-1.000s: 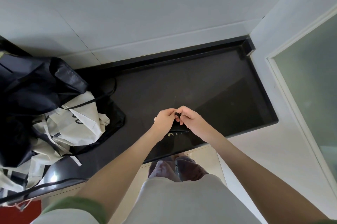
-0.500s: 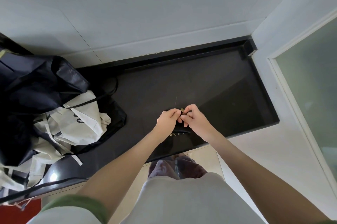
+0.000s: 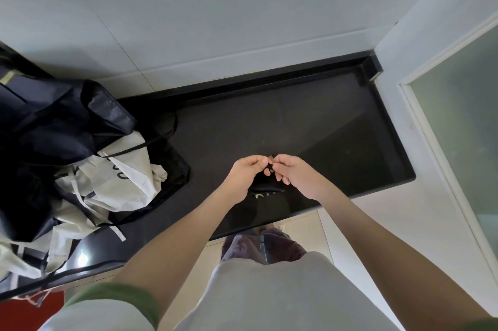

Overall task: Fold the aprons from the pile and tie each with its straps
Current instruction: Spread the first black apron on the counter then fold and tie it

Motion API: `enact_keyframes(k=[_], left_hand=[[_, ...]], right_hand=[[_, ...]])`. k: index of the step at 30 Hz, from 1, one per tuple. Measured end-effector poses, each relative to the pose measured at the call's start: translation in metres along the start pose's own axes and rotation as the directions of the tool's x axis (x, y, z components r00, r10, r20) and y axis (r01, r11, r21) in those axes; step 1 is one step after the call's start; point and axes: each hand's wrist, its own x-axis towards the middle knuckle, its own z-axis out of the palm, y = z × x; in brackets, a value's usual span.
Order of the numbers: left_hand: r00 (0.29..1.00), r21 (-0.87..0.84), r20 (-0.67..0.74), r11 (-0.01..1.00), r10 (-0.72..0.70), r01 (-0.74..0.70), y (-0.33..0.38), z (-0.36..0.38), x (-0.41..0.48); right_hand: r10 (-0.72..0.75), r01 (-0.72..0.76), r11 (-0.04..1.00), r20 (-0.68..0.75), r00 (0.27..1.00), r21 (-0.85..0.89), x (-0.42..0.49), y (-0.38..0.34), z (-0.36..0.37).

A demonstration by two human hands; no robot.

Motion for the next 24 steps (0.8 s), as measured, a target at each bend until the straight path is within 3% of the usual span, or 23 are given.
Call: enact_keyframes(k=[5,9,14,15,16,18,20,22,24], left_hand=[[0.999,0.253,0.020,0.967,0.030,-0.034,0.006,-0.004,-0.003],[0.992,0.584,-0.070,0.811,0.106,-0.046,0.005,-0.002,-0.002],[0.958,0.678,-0.117,0.726,0.260,-0.114,0.008,0.006,-0.007],[0.948,0.734,-0.106,0.667,0.300,-0.129,0.008,0.008,-0.009],[0.930,0.825,-0.056,0.541,0.364,-0.162,0.007,0.007,-0.009],[0.889,0.965,0.143,0.137,0.436,-0.223,0.008,0.007,-0.011],[0.848,0.947,0.319,-0.179,0.423,-0.267,0.009,0.005,-0.012],[0.850,0.899,0.382,-0.358,0.362,-0.252,0.009,0.007,-0.011],[0.846,0.886,0.391,-0.398,0.363,-0.238,0.009,0.010,-0.014]], right_hand=[[0.075,-0.074,0.995,0.010,0.997,-0.064,0.004,0.002,0.003],[0.101,-0.100,0.993,0.007,0.995,-0.055,0.004,0.003,0.006],[0.108,-0.110,0.988,-0.022,0.994,-0.111,0.003,-0.001,0.008],[0.105,-0.110,0.987,-0.040,0.994,-0.121,0.004,-0.002,0.009],[0.104,-0.111,0.986,-0.056,0.993,-0.125,0.003,-0.002,0.010],[0.105,-0.112,0.988,-0.073,0.992,-0.105,0.003,-0.002,0.012],[0.099,-0.103,0.994,-0.069,0.993,-0.048,0.001,-0.001,0.013],[0.109,-0.107,0.994,-0.075,0.991,0.030,-0.002,-0.002,0.012],[0.150,-0.142,0.987,-0.105,0.983,0.081,-0.002,-0.007,0.012]])
